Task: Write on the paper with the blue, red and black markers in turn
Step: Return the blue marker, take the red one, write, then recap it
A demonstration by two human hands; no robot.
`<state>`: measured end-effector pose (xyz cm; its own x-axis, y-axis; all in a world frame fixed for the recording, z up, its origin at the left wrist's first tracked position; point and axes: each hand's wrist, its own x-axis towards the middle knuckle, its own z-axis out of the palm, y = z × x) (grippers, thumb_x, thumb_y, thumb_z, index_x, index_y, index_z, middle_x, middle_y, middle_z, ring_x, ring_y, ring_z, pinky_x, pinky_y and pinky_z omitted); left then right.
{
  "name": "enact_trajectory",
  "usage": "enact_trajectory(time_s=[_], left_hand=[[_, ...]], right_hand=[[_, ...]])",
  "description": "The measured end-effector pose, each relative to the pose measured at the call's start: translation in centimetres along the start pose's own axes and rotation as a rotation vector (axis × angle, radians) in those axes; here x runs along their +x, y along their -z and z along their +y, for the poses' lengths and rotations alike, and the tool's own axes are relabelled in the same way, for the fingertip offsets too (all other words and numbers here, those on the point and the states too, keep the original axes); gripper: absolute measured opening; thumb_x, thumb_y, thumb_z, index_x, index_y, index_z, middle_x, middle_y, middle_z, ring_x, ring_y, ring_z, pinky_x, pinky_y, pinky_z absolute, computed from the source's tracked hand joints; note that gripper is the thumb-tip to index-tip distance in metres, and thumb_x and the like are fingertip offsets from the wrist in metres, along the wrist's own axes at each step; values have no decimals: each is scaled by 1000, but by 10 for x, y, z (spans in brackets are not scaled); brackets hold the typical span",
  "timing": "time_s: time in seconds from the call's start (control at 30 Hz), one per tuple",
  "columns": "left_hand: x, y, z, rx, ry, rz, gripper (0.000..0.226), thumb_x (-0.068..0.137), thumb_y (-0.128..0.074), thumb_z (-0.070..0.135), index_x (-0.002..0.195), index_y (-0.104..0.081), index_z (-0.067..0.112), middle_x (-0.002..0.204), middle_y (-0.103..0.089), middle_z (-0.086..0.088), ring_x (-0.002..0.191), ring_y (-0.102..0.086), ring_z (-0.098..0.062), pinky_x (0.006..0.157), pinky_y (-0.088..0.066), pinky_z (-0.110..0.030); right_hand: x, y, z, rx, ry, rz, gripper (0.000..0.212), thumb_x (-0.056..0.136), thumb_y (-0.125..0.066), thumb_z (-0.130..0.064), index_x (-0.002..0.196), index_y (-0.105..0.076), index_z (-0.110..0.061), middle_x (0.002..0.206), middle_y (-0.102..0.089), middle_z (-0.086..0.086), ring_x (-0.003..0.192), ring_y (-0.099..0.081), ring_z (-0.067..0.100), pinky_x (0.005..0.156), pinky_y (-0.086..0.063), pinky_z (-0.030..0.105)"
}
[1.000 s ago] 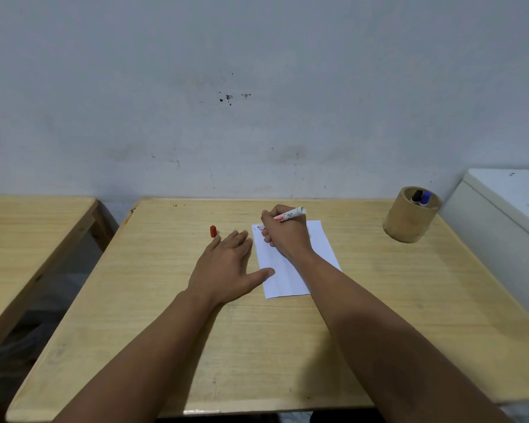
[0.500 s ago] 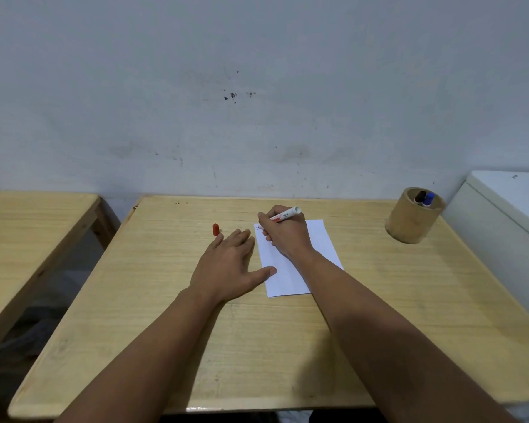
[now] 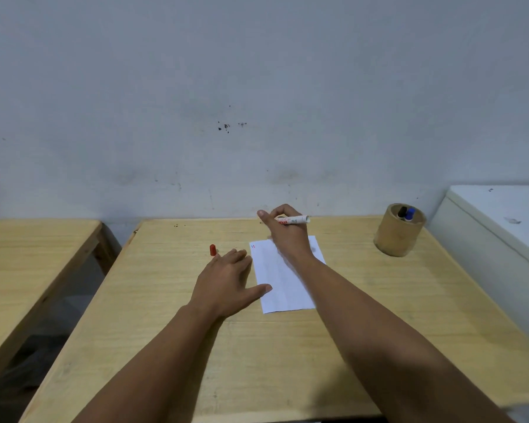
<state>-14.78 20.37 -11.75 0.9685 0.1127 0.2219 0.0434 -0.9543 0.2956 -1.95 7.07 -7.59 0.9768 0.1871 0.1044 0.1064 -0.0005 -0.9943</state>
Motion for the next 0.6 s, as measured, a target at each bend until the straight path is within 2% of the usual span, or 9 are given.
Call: enact_trajectory(time_s=[0.07, 0.13, 0.2, 0.27, 0.33, 0.4, 0.47, 0.53, 0.6], left_hand=[[3, 7, 5, -3, 11, 123, 72, 74, -57, 85, 116, -72, 29, 118, -69, 13, 112, -61, -17, 89, -51, -40], [9, 19, 6, 3, 63, 298, 58, 77, -66, 75, 114, -73, 31, 114, -68, 12, 107, -58, -18, 87, -48, -41], [16, 31, 1, 22, 176, 356, 45, 87, -69, 54, 123, -71, 27, 121, -66, 3, 112, -57, -26, 89, -47, -44], [21, 39, -11, -13, 300, 267, 40, 96, -61, 36, 133, -68, 21, 133, -63, -6, 120, -55, -33, 94, -48, -47], [23, 40, -20, -66, 365, 157, 35, 101, -54, 31, 129, -70, 19, 133, -64, -7, 120, -58, -32, 94, -51, -44], [22, 40, -24, -93, 395, 126, 31, 101, -52, 28, 121, -74, 19, 125, -70, -7, 115, -62, -32, 90, -52, -40], [26, 44, -22, -149, 424, 141, 31, 99, -58, 26, 124, -73, 18, 123, -73, -7, 115, -65, -33, 93, -52, -40], [34, 53, -13, -311, 458, 174, 29, 96, -65, 23, 124, -73, 17, 114, -78, -7, 113, -68, -32, 94, -52, -41], [45, 64, 4, -580, 487, 196, 20, 95, -69, 18, 112, -77, 14, 100, -80, -7, 105, -72, -29, 92, -55, -42]], right_hand=[[0, 8, -16, 68, -39, -38, 29, 87, -82, -55, 86, -77, -27, 75, -77, -5, 59, -61, 12, 49, -46, 23], [0, 17, -28, 167, -106, -50, 41, 101, -62, -58, 97, -83, -23, 77, -79, 1, 51, -55, 11, 46, -41, 21], [1, 28, -35, 217, -130, -2, 43, 109, -53, -46, 95, -83, -20, 69, -70, 3, 44, -42, 11, 44, -31, 20], [-2, 39, -38, 203, -122, 33, 23, 105, -62, -31, 93, -77, -19, 71, -70, 7, 46, -41, 13, 45, -30, 21], [-9, 51, -40, 180, -115, 22, 8, 99, -74, -25, 94, -72, -19, 82, -81, 11, 48, -48, 13, 47, -35, 22], [-15, 63, -41, 152, -128, -21, 9, 94, -82, -24, 91, -74, -19, 91, -85, 11, 51, -54, 11, 47, -39, 21], [-21, 74, -43, 121, -164, -70, 9, 90, -86, -20, 92, -77, -20, 95, -86, 11, 54, -59, 11, 49, -42, 21], [-26, 83, -45, 112, -200, -85, 16, 85, -89, -12, 96, -78, -18, 93, -85, 11, 54, -62, 11, 50, -43, 22], [-31, 90, -47, 121, -212, -95, 20, 82, -90, -7, 95, -79, -17, 86, -79, 11, 54, -62, 11, 49, -43, 22]])
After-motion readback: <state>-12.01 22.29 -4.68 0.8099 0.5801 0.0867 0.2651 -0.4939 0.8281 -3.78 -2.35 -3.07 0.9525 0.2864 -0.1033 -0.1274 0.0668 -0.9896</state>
